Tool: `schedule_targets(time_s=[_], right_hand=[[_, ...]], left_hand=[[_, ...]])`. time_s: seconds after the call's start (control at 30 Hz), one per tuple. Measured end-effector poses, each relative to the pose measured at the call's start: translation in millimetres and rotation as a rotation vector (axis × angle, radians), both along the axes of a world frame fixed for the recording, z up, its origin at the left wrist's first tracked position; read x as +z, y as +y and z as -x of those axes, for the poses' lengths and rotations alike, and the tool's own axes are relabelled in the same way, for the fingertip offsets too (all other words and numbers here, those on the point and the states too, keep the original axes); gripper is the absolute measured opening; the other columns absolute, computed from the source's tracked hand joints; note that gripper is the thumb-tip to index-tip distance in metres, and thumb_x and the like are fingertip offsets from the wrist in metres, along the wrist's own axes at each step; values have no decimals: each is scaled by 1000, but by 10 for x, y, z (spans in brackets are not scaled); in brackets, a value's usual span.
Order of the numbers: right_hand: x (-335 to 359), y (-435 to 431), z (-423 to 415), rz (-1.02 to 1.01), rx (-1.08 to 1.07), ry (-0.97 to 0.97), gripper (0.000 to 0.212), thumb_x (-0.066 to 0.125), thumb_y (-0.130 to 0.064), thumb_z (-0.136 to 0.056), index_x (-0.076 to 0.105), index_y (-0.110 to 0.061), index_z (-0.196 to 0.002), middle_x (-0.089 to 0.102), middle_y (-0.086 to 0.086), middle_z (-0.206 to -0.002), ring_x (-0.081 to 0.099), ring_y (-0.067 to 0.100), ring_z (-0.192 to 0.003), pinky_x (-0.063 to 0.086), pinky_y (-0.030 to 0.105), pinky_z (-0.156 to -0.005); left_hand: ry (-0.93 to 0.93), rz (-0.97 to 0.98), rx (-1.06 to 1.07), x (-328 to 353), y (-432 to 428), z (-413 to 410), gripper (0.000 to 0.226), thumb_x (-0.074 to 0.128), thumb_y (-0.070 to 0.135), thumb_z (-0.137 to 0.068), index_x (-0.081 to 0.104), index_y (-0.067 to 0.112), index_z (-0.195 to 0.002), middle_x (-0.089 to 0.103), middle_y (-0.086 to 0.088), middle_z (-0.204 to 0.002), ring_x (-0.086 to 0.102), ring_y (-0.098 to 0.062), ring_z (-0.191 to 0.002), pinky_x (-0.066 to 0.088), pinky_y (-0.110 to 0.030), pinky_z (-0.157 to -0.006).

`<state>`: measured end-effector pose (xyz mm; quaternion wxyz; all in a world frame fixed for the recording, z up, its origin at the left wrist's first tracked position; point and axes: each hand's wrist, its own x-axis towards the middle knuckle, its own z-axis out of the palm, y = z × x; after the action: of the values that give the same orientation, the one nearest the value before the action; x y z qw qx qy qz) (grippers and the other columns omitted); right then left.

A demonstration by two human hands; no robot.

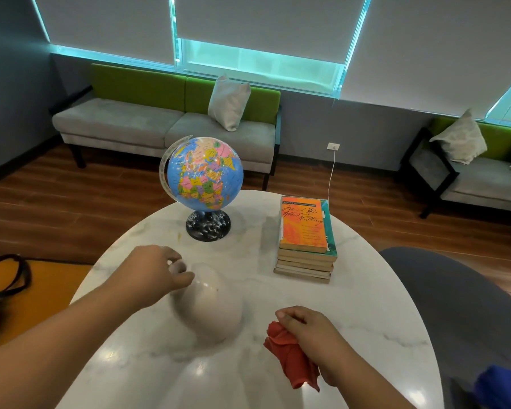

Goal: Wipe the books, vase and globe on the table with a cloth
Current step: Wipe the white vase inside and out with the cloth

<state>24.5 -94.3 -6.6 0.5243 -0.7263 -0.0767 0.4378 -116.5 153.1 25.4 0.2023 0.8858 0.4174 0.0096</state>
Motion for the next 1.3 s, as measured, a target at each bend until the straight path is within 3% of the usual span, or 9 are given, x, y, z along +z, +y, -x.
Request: schedule_targets(time_s=[0.17,0.3,0.5,0.6,0.67,0.73,0.93,1.1,1.3], right_hand=[[-113,-56,-102,91,-24,-66,18,69,-30,-88,72,-13,-93,75,7,-89,72,25,-82,57,32,-65],[-148,-87,-173,65,-89,-14,11,66,-19,-90,68,-9,-96,75,10,-90,72,28,-80,56,37,-68],[-206,-90,-192,63,-146,-62,19,65,-3,-81,68,-15,-95,71,14,-101,67,31,-82,48,24,-46],[-258,1,-113,55,-178,-307,22,68,-6,-80,71,-27,-86,66,2,-102,64,19,-89,58,35,-71],[-253,78,-2,35,-67,-571,28,71,-8,-80,70,-36,-86,56,-11,-105,57,4,-96,51,27,-91],[-273,128,109,-6,111,-744,29,70,-11,-83,69,-38,-95,50,-20,-107,53,-2,-101,43,16,-94],[-326,184,-34,168,174,-891,26,64,-22,-90,69,-22,-115,48,-16,-105,51,5,-100,43,21,-98],[-381,175,118,59,332,-998,21,66,-22,-88,69,-22,-109,46,-19,-105,48,-2,-99,30,-2,-87],[-364,185,60,129,244,-947,23,64,-20,-89,70,-20,-111,47,-18,-100,54,7,-99,45,20,-96]], left_hand=[[-271,343,177,-197,-332,120,44,73,35,-81,65,14,-118,66,5,-78,69,-8,-54,59,-30,-63],[-371,432,234,-311,-457,200,44,73,32,-82,64,13,-120,67,6,-79,70,-11,-56,57,-31,-68],[-470,633,331,-457,-485,402,47,74,25,-82,61,12,-125,69,2,-87,72,-17,-64,56,-26,-66],[-483,710,367,-487,-492,505,48,74,19,-81,60,8,-126,71,-6,-91,73,-22,-67,55,-24,-62],[-496,726,382,-509,-519,553,48,75,18,-81,61,7,-125,72,-9,-92,73,-25,-68,56,-25,-64],[-506,730,397,-519,-554,583,45,75,16,-81,62,6,-123,73,-9,-90,73,-26,-67,57,-25,-63],[-498,699,396,-487,-635,588,44,74,20,-82,62,7,-122,73,-4,-88,73,-23,-65,56,-30,-71],[-499,682,413,-439,-670,554,44,74,21,-82,63,8,-122,73,-6,-87,72,-22,-63,57,-31,-73],[-497,671,426,-384,-718,543,32,73,20,-83,63,15,-112,72,-6,-79,72,-23,-62,53,-27,-67]])
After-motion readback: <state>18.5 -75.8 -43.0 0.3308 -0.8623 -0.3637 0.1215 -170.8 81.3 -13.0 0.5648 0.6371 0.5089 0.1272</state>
